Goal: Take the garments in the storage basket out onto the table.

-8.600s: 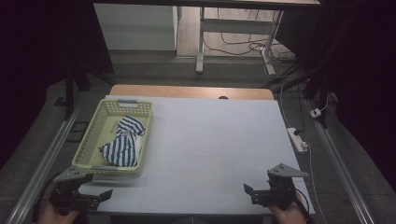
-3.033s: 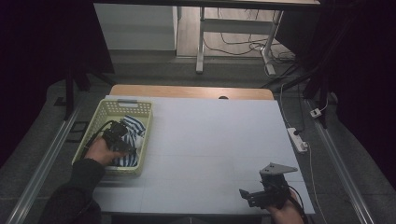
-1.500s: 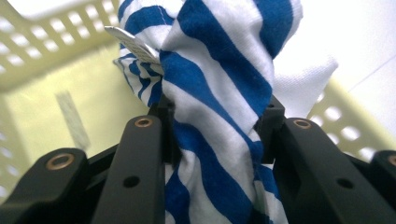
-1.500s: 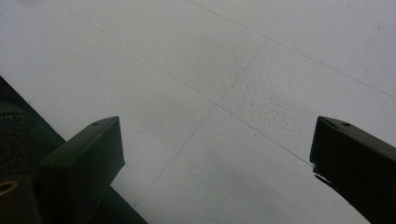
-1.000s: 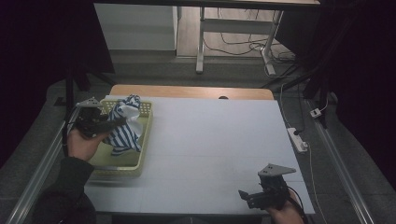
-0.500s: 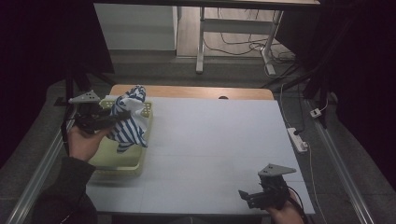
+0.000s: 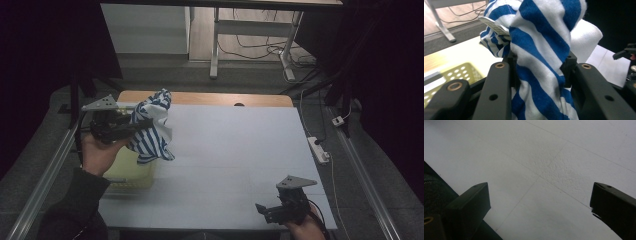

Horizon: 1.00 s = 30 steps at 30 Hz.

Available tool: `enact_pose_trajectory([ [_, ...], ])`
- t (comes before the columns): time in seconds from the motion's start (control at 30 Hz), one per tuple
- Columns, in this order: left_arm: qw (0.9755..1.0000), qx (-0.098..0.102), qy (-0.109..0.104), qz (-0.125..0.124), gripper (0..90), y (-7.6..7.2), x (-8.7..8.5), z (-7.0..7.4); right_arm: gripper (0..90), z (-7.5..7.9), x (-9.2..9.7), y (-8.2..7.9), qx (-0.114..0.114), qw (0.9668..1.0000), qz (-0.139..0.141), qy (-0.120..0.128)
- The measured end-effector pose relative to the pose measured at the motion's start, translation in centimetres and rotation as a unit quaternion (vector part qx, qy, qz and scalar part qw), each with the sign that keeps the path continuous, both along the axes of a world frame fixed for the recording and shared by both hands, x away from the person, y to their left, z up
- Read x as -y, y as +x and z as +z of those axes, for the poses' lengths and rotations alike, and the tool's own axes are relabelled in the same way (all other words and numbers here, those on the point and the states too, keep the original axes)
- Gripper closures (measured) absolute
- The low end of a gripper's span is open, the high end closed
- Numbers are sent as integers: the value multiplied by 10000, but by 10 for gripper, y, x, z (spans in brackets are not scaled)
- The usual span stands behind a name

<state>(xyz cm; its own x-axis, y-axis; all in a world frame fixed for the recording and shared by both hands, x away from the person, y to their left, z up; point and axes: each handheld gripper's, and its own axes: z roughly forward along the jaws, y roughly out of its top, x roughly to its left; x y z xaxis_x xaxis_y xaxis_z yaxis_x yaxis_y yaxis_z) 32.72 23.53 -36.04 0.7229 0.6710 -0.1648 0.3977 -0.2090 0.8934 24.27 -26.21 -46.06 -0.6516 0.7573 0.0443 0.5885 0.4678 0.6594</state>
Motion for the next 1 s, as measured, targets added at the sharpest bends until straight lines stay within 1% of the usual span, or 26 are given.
enact_pose_trajectory([
  [0.07, 10000, 0, -18, -75, 631, 0, 5, 1, 25, 0, 0, 0, -1, 10000, 1, -5],
  [0.37, 9993, 61, 34, -376, 631, 1, 34, 4, 25, 0, 0, 0, -17, 10000, -12, -2],
  [0.5, 9986, 58, 81, -528, 630, 4, 49, 4, 25, 0, 0, 0, -15, 10000, -11, -5],
  [0.73, 9967, 142, 112, -788, 630, 8, 74, 7, 25, 0, 0, 0, -13, 10000, -14, -3],
  [0.87, 9958, 143, 125, -898, 630, 12, 87, 7, 25, 0, 0, 0, -20, 10000, -22, 5],
  [1.0, 9951, 119, 173, -966, 630, 17, 101, 4, 25, 0, 0, 0, -15, 10000, -15, 8],
])
